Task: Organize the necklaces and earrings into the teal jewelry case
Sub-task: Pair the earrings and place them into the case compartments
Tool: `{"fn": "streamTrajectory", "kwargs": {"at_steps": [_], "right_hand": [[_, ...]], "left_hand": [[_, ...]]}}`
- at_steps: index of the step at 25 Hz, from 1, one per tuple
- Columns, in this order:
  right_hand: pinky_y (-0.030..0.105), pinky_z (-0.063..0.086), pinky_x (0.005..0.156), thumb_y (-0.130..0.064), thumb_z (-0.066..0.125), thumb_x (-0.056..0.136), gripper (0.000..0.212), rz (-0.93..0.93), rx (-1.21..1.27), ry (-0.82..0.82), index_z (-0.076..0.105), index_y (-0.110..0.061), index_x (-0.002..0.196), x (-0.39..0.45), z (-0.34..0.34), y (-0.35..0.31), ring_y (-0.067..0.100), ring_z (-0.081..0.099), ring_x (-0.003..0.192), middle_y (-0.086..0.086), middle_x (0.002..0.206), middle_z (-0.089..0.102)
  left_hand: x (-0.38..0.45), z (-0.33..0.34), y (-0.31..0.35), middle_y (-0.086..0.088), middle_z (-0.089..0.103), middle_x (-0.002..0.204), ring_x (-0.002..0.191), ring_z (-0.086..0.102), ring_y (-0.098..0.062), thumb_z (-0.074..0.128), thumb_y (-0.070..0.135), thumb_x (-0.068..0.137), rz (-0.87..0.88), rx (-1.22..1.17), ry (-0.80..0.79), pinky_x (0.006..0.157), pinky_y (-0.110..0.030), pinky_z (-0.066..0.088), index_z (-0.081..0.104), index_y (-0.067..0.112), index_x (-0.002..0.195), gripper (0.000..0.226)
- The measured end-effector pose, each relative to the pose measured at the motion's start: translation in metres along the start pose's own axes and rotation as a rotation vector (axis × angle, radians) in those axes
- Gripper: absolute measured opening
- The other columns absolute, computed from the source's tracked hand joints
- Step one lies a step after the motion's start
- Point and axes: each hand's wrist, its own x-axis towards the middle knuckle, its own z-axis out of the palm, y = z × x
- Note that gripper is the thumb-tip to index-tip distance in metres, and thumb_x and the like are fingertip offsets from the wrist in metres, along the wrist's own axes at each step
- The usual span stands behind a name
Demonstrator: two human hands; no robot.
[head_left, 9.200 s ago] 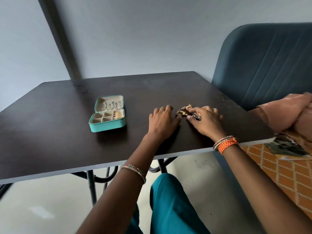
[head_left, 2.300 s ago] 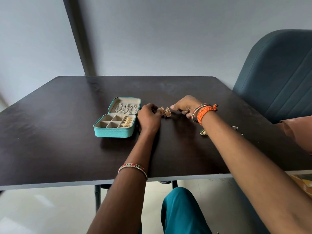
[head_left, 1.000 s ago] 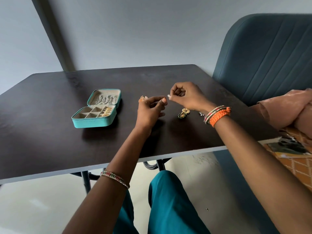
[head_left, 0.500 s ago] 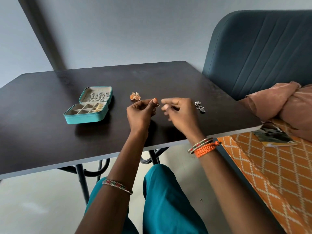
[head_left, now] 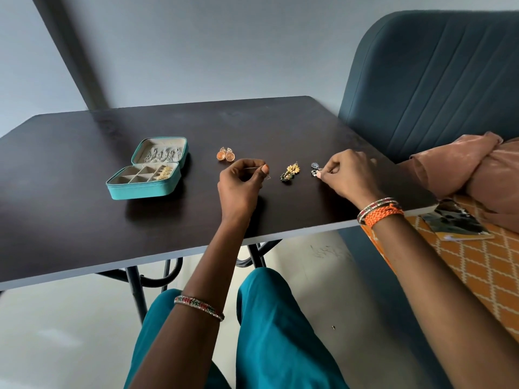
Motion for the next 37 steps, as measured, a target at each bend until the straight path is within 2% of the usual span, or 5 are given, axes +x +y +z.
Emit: {"fn": "streamTrajectory", "kwargs": {"at_steps": [9, 14, 17, 28, 37], "right_hand": [[0.049, 0.042, 0.099, -0.013, 0.065, 0.087, 0.014, -0.021, 0.188, -0.045, 0.075, -0.021, 0.092, -0.024, -0.018, 0.002, 0.024, 0.061, 0.105, 0.003, 0.102, 0.072], [0.033, 0.032, 0.093, -0.018, 0.07, 0.083, 0.014, -0.105, 0.044, -0.145, 0.073, -0.026, 0.094, -0.023, -0.021, -0.006, 0.01, 0.054, 0.097, -0.007, 0.09, 0.069], [0.031, 0.049, 0.084, -0.009, 0.068, 0.083, 0.011, -0.143, 0.058, -0.133, 0.074, -0.017, 0.087, -0.023, -0.012, -0.01, 0.017, 0.064, 0.088, 0.003, 0.09, 0.072], [0.015, 0.05, 0.06, 0.005, 0.056, 0.089, 0.025, -0.102, 1.024, -0.202, 0.063, -0.015, 0.077, -0.057, 0.004, -0.082, 0.002, 0.061, 0.062, -0.009, 0.064, 0.067], [0.02, 0.055, 0.063, 0.004, 0.062, 0.085, 0.026, -0.153, 0.935, -0.304, 0.067, -0.019, 0.075, -0.056, 0.018, -0.109, 0.005, 0.064, 0.058, 0.0, 0.068, 0.067]], "left_hand": [[0.001, -0.001, -0.003, 0.002, 0.07, 0.081, 0.075, 0.064, -0.008, 0.067, 0.01, 0.086, 0.002, 0.034, -0.016, 0.073, -0.027, 0.054, 0.067, 0.02, 0.087, 0.01], [0.002, 0.0, -0.005, 0.003, 0.07, 0.077, 0.073, 0.065, -0.008, 0.072, 0.013, 0.082, 0.005, 0.052, -0.033, 0.076, -0.031, 0.053, 0.069, 0.022, 0.081, 0.01], [0.001, 0.0, -0.006, 0.001, 0.072, 0.079, 0.075, 0.066, -0.008, 0.073, 0.015, 0.081, 0.008, 0.062, -0.055, 0.075, -0.026, 0.053, 0.07, 0.023, 0.08, 0.009], [-0.026, -0.029, 0.018, -0.005, 0.068, 0.079, 0.07, 0.062, -0.007, 0.066, 0.004, 0.084, -0.097, -0.157, -0.205, 0.066, -0.018, 0.053, 0.068, 0.006, 0.091, 0.007], [-0.031, -0.075, 0.033, -0.002, 0.071, 0.073, 0.063, 0.066, -0.008, 0.074, 0.015, 0.079, -0.124, 0.066, -0.08, 0.051, -0.018, 0.05, 0.069, 0.012, 0.082, 0.006]]}}
